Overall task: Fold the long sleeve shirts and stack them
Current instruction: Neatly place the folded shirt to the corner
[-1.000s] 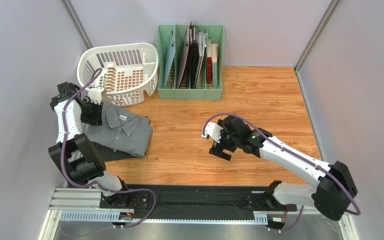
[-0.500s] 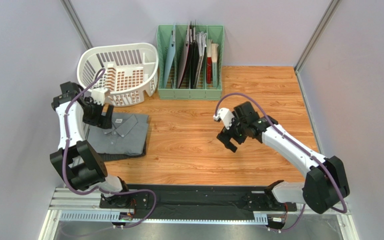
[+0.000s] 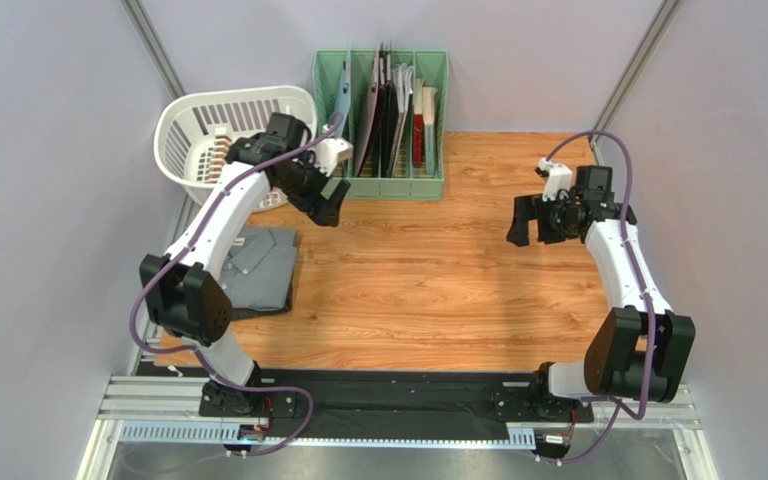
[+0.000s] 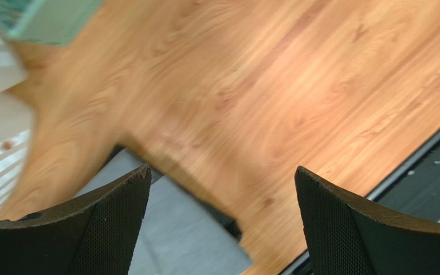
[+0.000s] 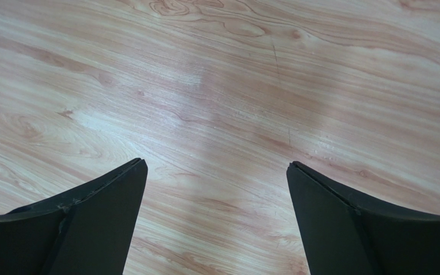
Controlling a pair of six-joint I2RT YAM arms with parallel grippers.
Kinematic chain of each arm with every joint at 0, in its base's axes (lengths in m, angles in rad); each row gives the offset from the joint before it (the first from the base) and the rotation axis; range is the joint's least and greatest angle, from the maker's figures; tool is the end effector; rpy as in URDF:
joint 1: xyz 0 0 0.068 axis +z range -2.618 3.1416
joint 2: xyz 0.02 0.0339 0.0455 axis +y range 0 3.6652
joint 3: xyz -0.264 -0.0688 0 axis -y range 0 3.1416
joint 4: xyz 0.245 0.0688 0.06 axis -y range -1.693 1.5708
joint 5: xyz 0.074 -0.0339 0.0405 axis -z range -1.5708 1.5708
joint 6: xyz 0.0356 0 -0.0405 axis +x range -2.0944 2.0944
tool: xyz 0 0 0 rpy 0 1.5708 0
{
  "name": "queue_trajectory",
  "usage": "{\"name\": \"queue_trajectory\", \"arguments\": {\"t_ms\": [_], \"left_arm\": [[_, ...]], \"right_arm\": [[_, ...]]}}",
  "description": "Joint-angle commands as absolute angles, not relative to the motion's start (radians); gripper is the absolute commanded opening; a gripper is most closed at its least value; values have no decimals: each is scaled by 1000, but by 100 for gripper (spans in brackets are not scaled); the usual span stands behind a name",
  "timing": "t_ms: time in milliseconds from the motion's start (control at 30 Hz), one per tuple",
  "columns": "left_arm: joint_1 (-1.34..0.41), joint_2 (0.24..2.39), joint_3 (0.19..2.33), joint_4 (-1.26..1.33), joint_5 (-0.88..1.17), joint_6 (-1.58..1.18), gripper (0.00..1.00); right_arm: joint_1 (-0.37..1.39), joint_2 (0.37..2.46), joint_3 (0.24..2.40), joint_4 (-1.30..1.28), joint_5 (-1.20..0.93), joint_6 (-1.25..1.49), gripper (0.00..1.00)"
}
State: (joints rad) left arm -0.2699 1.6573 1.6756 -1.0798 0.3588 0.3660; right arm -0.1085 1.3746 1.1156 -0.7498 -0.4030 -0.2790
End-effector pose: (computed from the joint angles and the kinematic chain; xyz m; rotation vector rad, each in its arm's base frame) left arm 0.3234 -0.1024 0.3473 0.9239 2.4171 -0.4359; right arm 0.2775 -0.0162 0.2774 -0.3589 2.4727 0.3614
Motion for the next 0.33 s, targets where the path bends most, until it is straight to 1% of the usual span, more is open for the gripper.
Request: {"name": "queue_trajectory", "arguments": {"t_ms": [0, 67, 300], "left_arm": [[-321, 1707, 1635, -1007, 429, 175, 99], [-337, 1703, 1571, -970, 416, 154, 99], [-345, 1710, 1514, -910, 354, 123, 99]], "right_arm": [[-169, 1345, 1109, -755, -526, -186, 100], [-169, 1319, 1079, -746, -528, -167, 100], [-150, 1249, 988, -724, -528, -158, 100]]}}
